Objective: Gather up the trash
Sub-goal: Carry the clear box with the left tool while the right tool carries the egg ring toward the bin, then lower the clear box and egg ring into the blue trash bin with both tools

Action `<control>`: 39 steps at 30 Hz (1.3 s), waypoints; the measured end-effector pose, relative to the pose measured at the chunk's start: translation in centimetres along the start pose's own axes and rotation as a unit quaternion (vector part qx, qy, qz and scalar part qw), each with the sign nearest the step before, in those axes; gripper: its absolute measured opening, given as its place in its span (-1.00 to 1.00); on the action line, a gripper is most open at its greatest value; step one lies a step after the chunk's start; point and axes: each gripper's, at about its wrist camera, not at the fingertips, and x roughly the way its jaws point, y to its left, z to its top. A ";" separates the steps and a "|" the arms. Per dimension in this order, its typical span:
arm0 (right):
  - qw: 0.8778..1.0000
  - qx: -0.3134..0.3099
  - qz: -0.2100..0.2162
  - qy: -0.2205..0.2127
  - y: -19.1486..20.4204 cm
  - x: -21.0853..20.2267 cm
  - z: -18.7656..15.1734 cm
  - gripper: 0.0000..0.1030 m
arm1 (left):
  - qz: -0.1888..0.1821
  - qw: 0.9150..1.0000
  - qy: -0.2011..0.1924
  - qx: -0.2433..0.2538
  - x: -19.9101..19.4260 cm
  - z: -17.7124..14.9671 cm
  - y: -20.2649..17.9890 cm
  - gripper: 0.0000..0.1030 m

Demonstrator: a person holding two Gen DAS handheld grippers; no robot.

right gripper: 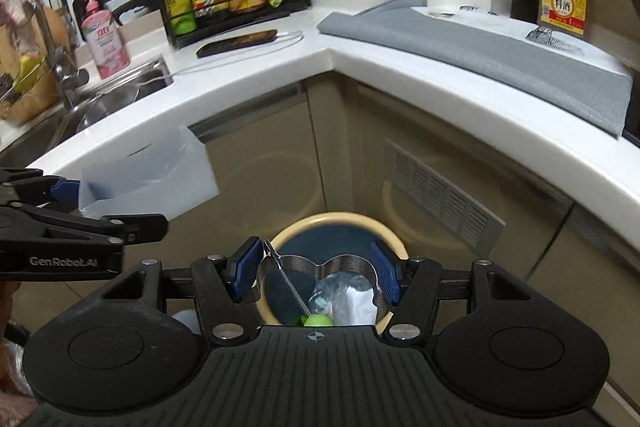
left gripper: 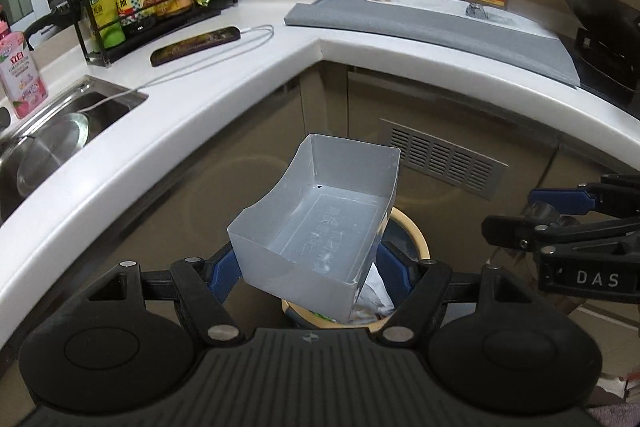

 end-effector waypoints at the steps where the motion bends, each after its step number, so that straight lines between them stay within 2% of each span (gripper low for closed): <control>1: 1.000 -0.001 0.000 0.001 0.1 -0.1 -0.1 0.20 | 0.000 1.000 0.000 0.001 -0.1 -0.1 -0.1 0.50; 17: 1.000 -0.017 -0.002 -0.003 0.8 -0.7 -0.5 0.20 | 0.007 1.000 -0.012 0.000 -0.9 -0.2 -0.4 0.50; 30: 1.000 -0.018 0.000 0.009 0.7 0.3 -0.5 0.20 | 0.007 1.000 -0.004 -0.006 -0.1 -0.1 -0.2 0.50; 39: 1.000 -0.024 -0.005 0.020 0.5 1.8 -0.1 0.20 | 0.006 1.000 0.004 -0.013 1.7 0.4 0.2 0.38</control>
